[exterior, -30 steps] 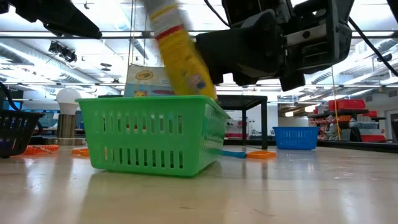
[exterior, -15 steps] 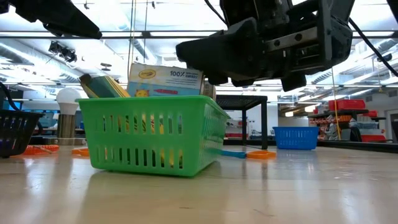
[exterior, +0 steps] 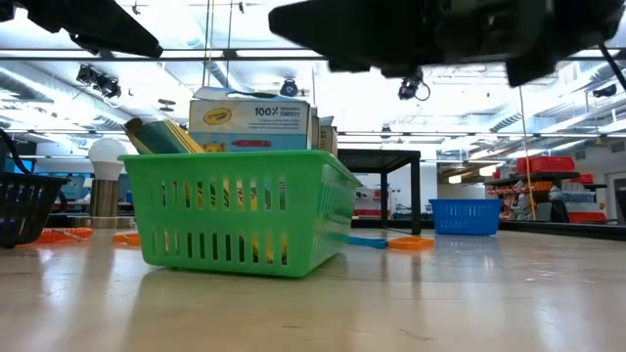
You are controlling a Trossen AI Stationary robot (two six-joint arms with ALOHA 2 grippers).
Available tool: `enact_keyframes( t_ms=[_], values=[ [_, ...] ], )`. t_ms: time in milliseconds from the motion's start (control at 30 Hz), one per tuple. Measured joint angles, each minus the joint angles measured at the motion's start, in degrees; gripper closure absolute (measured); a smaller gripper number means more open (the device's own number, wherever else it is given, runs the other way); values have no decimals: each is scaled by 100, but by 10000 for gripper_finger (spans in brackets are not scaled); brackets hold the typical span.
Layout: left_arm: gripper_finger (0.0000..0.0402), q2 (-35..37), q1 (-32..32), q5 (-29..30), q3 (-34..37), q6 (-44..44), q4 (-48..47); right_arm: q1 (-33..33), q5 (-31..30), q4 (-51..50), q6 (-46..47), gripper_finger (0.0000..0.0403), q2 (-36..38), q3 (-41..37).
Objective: Pick & Place Office Desk Supplies
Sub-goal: Put the blue spring keychain into the black bin
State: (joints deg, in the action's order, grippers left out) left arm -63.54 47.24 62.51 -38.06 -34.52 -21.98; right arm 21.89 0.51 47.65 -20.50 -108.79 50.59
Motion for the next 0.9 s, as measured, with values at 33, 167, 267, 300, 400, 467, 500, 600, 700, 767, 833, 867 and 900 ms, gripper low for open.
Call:
enact_keyframes(
  t_ms=[33, 167, 267, 300, 400, 467, 500, 600, 700, 767, 833, 867, 900],
  values=[
    [287, 0, 34, 72, 0, 1, 3, 50, -240, -123, -19, 391, 107, 0],
    [287, 0, 145, 218, 0, 0, 16, 179, -1142, -950, 199, 383, 598, 11],
    [287, 2, 191, 216, 0, -38, 16, 209, -1726, -1997, 667, 362, 992, 11],
    [287, 2, 195, 211, 0, -39, 14, 191, -1806, -2379, 835, 352, 1125, 13],
    [287, -46, 195, 207, 0, -41, 13, 99, -1952, -3509, 1279, 313, 1489, 13],
    [287, -88, 193, 201, 0, -22, 14, 31, -1956, -4170, 1464, 286, 1677, 13],
    [287, -121, 193, 200, 0, -17, 14, -10, -1956, -4487, 1532, 272, 1762, 13],
    [287, -234, 193, 197, 0, -17, 16, -152, -1951, -5267, 1553, 238, 1940, 22],
    [287, -364, 193, 327, 0, -52, 37, -372, -1788, -5969, 1412, 219, 1977, 20],
    [287, -449, 193, 457, 0, -89, 42, -589, -1532, -6447, 1323, 216, 1975, 20],
    [287, -531, 182, 528, 0, -110, 40, -863, -1069, -6844, 1225, 218, 1954, 21],
    [287, -571, 177, 535, 0, -128, 40, -991, -854, -7016, 1146, 219, 1947, 21],
    [287, -613, 159, 538, 0, -143, 41, -1110, -687, -7149, 1041, 221, 1947, 21]
  ],
)
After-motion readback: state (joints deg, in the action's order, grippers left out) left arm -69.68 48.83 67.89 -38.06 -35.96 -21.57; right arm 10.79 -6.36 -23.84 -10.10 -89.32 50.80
